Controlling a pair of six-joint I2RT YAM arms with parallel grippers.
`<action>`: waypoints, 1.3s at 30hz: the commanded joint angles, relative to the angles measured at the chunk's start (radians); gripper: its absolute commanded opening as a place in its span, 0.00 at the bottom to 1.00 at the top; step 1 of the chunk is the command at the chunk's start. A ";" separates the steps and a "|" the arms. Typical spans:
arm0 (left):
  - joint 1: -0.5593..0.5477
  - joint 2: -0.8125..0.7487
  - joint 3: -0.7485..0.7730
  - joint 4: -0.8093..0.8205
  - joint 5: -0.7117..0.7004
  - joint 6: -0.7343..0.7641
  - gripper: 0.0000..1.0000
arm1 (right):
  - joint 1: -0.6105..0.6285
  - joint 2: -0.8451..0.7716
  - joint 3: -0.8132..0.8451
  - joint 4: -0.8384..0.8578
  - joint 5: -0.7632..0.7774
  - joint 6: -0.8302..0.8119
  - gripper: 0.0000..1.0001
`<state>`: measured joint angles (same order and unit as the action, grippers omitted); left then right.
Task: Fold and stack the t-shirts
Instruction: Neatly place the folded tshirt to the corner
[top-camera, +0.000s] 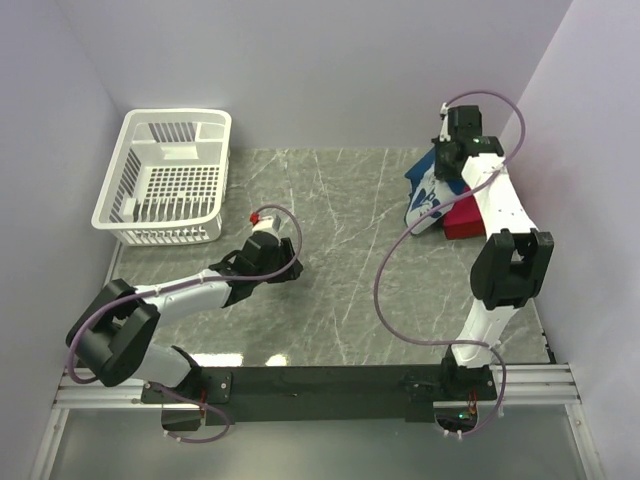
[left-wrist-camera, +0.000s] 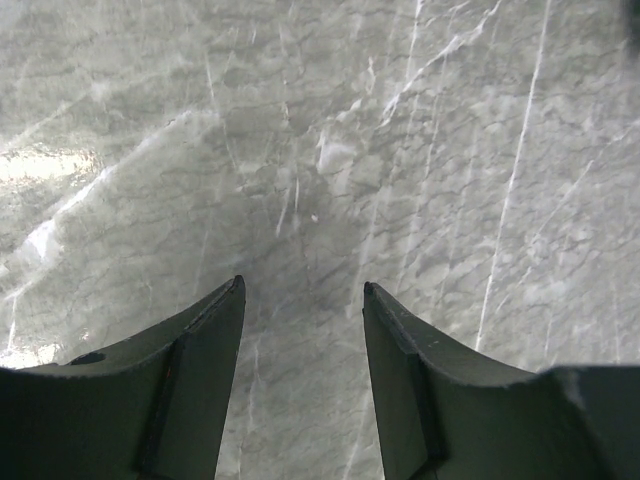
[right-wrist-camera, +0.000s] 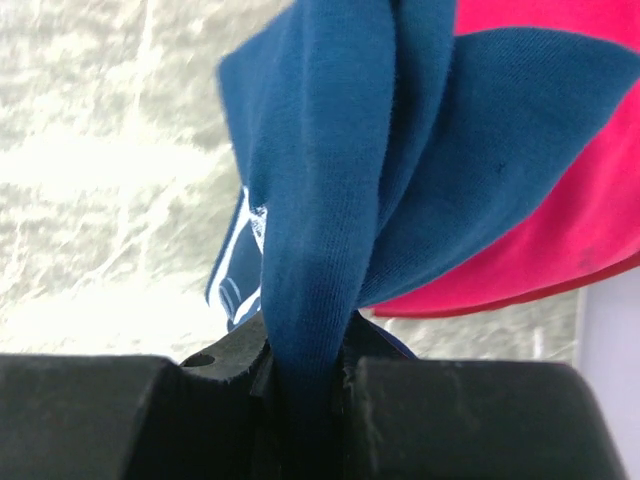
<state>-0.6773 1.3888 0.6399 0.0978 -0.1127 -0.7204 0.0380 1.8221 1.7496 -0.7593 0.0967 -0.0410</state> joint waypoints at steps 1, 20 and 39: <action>0.004 0.013 -0.012 0.046 0.013 -0.007 0.56 | -0.033 0.019 0.137 -0.046 -0.003 -0.060 0.00; 0.004 0.044 -0.026 0.052 0.031 -0.027 0.56 | -0.179 0.117 0.272 -0.031 0.063 -0.071 0.00; 0.004 0.047 -0.020 0.031 0.019 -0.034 0.56 | -0.181 0.123 0.105 0.331 0.348 0.030 0.21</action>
<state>-0.6769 1.4334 0.6086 0.1177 -0.0917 -0.7467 -0.1349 1.9533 1.8435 -0.5884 0.3523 -0.0498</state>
